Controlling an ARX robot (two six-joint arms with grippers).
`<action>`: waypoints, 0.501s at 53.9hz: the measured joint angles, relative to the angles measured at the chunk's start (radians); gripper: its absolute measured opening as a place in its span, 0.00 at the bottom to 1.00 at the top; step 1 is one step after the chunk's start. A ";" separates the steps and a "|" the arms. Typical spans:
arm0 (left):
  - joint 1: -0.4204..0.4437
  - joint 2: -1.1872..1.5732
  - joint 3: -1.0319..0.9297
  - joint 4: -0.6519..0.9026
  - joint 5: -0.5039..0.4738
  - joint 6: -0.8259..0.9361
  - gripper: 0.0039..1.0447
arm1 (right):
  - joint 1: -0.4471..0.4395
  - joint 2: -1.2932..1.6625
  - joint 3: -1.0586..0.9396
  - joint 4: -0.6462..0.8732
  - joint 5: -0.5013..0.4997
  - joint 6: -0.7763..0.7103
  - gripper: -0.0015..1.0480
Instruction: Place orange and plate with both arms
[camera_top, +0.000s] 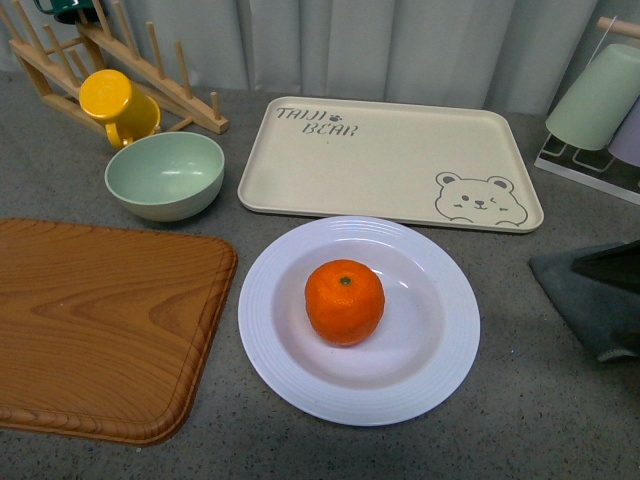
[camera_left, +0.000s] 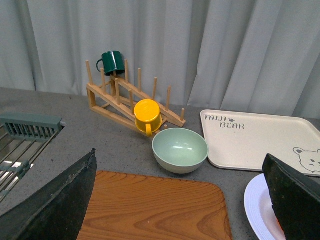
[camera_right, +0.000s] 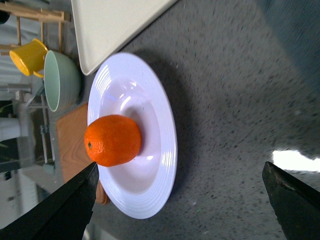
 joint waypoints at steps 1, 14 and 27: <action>0.000 0.000 0.000 0.000 0.000 0.000 0.94 | 0.008 0.027 0.010 0.009 -0.011 0.021 0.91; 0.000 0.000 0.000 0.000 0.000 0.000 0.94 | 0.121 0.273 0.154 0.129 -0.060 0.229 0.91; 0.000 0.000 0.000 0.000 0.000 0.000 0.94 | 0.186 0.348 0.266 0.103 -0.059 0.278 0.91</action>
